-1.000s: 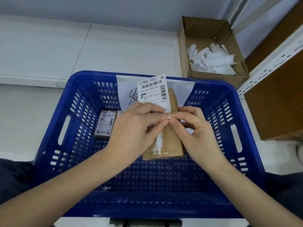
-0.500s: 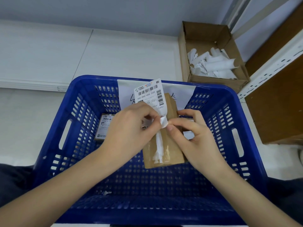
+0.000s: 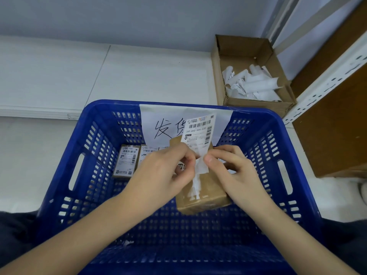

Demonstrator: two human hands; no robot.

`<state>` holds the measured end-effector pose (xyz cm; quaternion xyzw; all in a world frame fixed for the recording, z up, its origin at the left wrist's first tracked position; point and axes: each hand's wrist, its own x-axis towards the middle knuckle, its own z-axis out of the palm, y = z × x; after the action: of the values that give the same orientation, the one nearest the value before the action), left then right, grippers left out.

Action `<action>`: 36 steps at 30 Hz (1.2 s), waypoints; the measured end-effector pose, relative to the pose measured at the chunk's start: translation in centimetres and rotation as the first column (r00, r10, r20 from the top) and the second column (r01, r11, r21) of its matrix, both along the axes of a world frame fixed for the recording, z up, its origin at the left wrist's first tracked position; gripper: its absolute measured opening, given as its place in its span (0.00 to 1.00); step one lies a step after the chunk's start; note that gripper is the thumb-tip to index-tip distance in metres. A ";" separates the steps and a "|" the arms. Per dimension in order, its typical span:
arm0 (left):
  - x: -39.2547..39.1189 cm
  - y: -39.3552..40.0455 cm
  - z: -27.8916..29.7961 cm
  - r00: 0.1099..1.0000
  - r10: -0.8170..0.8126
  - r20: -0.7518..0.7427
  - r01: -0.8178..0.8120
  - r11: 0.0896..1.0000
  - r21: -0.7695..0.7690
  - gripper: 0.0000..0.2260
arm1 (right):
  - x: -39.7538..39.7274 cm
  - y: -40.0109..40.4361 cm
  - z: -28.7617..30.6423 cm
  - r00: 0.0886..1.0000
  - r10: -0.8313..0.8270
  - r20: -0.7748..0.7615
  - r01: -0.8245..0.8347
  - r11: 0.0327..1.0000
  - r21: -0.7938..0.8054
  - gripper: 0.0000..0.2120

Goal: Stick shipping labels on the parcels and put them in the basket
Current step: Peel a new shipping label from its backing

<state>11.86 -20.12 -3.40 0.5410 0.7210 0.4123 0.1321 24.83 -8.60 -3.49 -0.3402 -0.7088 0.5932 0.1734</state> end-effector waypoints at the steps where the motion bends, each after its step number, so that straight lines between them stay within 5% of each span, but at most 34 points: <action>1: 0.1 0.0 -0.1 1.000 -0.001 0.004 0.001 1.000 -0.003 0.11 | 0.0 0.1 -0.2 1.000 0.007 0.001 -0.007 1.000 0.014 0.14; 7: 0.0 0.1 -0.1 0.988 0.022 0.155 -0.027 0.999 0.029 0.10 | 0.1 0.3 -0.9 0.998 0.059 -0.016 -0.058 0.996 0.070 0.13; 11: -0.2 0.2 0.0 0.992 -0.015 0.123 0.009 0.998 0.054 0.08 | 0.1 0.2 -1.1 0.995 0.098 -0.024 -0.096 0.992 0.082 0.11; 21: -0.1 0.2 1.1 0.961 0.096 0.261 -0.076 0.993 -0.086 0.13 | 0.3 0.2 -1.6 0.993 0.113 0.033 -0.117 0.978 0.172 0.07; 26: -0.6 0.6 1.4 0.911 0.278 0.305 -0.242 0.958 -0.153 0.08 | 0.3 0.1 -1.4 0.990 0.127 0.059 -0.136 0.974 0.180 0.07; 32: -3.2 0.5 2.5 0.826 0.441 0.352 -0.397 0.897 -0.194 0.21 | 0.4 1.4 -0.9 0.998 0.050 0.036 -0.053 0.995 0.079 0.06; 36: -5.7 0.3 3.5 0.815 0.452 0.362 -0.368 0.887 -0.280 0.09 | 0.4 2.4 -0.5 0.999 0.005 0.038 -0.008 0.998 0.070 0.07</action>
<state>6.15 -19.87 0.06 0.2554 0.8129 0.4632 0.2437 25.27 -6.16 -4.03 -0.3425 -0.7333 0.5622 0.1699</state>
